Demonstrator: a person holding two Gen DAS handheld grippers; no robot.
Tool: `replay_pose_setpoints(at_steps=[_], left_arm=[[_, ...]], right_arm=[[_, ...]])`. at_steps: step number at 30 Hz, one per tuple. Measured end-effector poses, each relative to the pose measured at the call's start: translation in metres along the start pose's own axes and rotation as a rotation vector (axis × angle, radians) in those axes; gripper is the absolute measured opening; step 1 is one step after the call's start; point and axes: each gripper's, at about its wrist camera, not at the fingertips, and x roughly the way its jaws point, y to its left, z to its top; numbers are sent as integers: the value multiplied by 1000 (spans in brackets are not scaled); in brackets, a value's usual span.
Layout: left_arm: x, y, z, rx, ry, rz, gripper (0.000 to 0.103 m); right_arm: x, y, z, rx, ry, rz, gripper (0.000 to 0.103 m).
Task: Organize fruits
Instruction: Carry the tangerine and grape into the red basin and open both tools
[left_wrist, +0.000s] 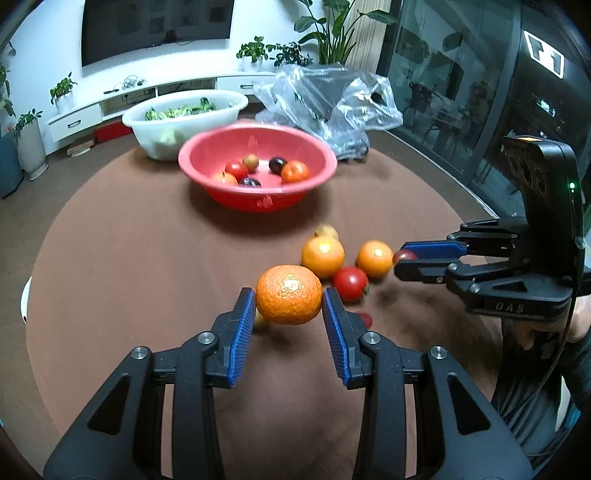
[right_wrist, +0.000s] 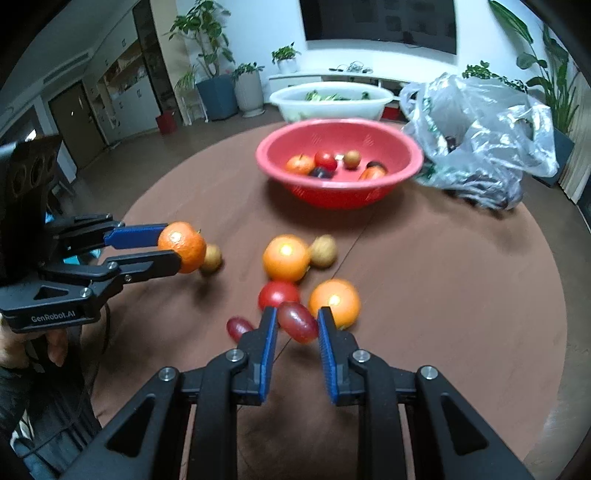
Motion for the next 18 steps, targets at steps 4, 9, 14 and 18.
replay_pose_setpoints(at_steps=[4,9,14,18], left_arm=[[-1,3,21,15,-20,10,35],[5,9,51,31,-43,19,34],[21,15,73,50,-17,37,33],[33,17,60,60,15,40,22]], right_arm=[[-9,-14,20,10,-35,-21,25],[-14,-32,50,15,-74,-49,25],[-12,-39,72,8,-96,-55,25],[-6,-37,69,4,-92,-39,25]])
